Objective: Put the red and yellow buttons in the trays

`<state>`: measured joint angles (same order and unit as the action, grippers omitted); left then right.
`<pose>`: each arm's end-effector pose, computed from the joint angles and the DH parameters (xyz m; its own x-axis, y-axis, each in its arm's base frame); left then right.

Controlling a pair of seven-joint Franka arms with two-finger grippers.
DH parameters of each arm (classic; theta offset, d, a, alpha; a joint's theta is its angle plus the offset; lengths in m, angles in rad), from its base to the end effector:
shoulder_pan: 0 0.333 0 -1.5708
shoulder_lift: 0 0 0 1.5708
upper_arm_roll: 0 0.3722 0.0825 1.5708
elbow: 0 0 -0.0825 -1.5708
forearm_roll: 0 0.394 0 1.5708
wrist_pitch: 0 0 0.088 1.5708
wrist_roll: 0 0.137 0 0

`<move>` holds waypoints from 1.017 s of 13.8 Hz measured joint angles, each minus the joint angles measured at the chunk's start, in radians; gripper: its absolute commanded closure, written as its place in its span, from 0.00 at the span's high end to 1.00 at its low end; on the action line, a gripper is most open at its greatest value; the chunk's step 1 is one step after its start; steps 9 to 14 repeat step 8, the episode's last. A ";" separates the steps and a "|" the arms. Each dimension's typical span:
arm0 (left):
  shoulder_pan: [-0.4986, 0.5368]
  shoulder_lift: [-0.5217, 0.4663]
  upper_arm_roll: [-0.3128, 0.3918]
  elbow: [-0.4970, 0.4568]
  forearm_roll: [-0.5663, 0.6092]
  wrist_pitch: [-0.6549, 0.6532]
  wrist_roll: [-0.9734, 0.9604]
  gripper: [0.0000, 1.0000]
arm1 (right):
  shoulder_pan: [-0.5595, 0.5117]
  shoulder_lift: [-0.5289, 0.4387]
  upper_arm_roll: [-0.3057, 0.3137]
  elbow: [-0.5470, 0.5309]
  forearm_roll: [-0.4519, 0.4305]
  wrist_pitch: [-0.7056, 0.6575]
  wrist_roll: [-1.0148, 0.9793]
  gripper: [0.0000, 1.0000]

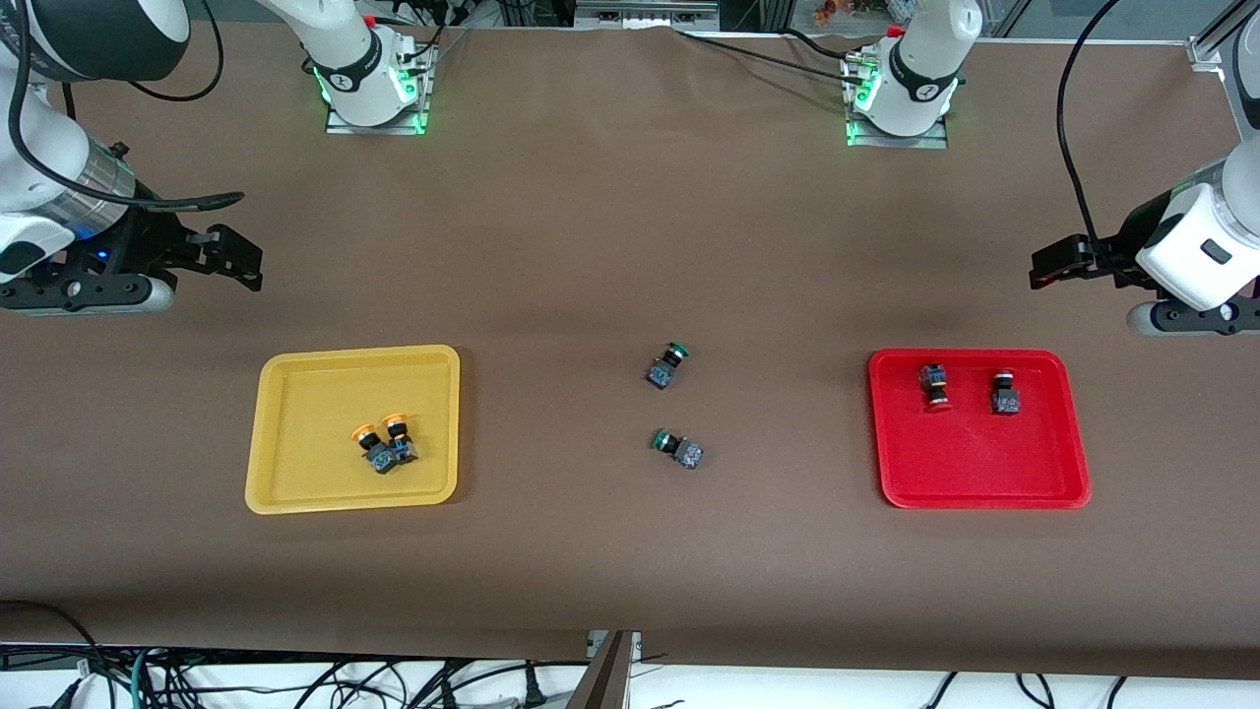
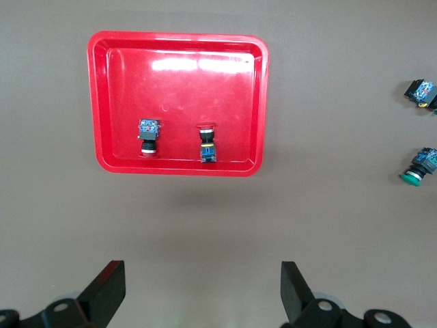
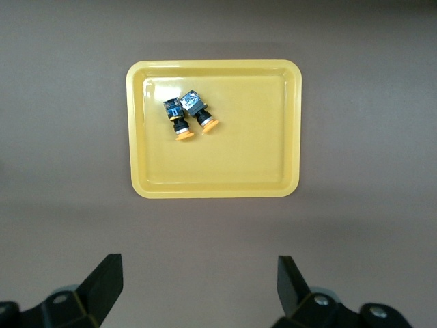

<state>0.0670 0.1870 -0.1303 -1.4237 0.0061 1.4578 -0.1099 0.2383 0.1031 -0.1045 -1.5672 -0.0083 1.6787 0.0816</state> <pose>0.6122 -0.0300 0.6021 0.9873 0.0466 -0.1518 0.0473 -0.9989 0.0014 0.6039 0.0835 0.6018 0.9985 0.0537 0.0105 0.0535 -0.9984 0.0182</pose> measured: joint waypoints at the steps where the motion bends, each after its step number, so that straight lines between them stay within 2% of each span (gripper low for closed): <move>1: 0.000 0.003 0.000 0.000 0.000 0.000 0.000 1.00 | 0.000 0.001 0.000 0.000 0.000 -0.001 0.000 1.00; 14: 0.001 0.006 0.001 0.002 0.000 0.000 0.000 1.00 | 0.000 0.011 0.003 0.005 0.000 0.000 0.001 1.00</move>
